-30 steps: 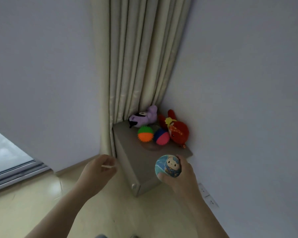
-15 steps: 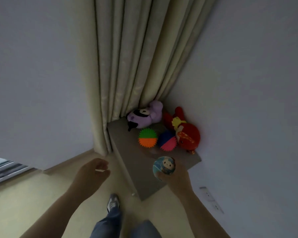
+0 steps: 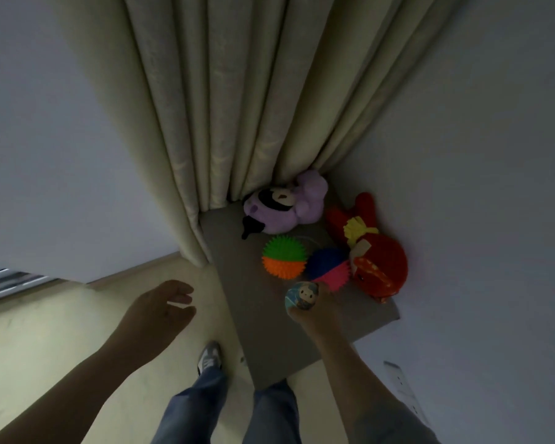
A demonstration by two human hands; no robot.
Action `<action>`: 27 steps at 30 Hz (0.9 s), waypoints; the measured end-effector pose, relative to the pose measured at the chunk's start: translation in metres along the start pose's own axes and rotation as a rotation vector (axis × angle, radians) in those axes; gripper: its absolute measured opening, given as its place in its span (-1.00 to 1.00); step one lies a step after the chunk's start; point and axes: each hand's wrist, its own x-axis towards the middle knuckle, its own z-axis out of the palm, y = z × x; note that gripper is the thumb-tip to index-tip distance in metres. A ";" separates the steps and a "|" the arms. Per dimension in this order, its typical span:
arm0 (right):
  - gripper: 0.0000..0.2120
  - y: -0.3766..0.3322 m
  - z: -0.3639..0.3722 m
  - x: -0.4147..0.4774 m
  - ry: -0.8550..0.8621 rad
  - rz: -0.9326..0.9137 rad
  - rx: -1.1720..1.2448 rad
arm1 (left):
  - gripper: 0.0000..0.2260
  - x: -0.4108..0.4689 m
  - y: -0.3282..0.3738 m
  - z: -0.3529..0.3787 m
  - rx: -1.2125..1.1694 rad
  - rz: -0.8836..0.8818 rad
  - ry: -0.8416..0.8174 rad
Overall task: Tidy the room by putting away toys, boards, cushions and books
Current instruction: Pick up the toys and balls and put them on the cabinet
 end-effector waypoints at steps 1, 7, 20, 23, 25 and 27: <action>-0.33 0.000 0.000 0.006 -0.002 0.004 -0.029 | -0.80 0.002 0.001 0.006 0.002 -0.008 0.004; -0.24 0.002 0.007 0.032 -0.043 0.040 -0.138 | -0.78 0.006 0.002 0.031 0.025 -0.054 -0.017; -0.13 -0.004 0.039 0.030 0.221 0.051 -0.142 | -0.79 0.007 0.002 0.038 -0.017 -0.110 0.072; -0.10 -0.002 0.036 0.037 0.162 0.031 -0.175 | -0.80 0.009 0.001 0.040 -0.043 -0.150 0.082; -0.08 0.000 0.031 0.039 0.130 0.017 -0.203 | -0.80 0.009 0.000 0.040 -0.068 -0.181 0.089; -0.07 0.002 0.026 0.037 0.105 -0.009 -0.221 | -0.80 0.008 0.000 0.041 -0.085 -0.195 0.096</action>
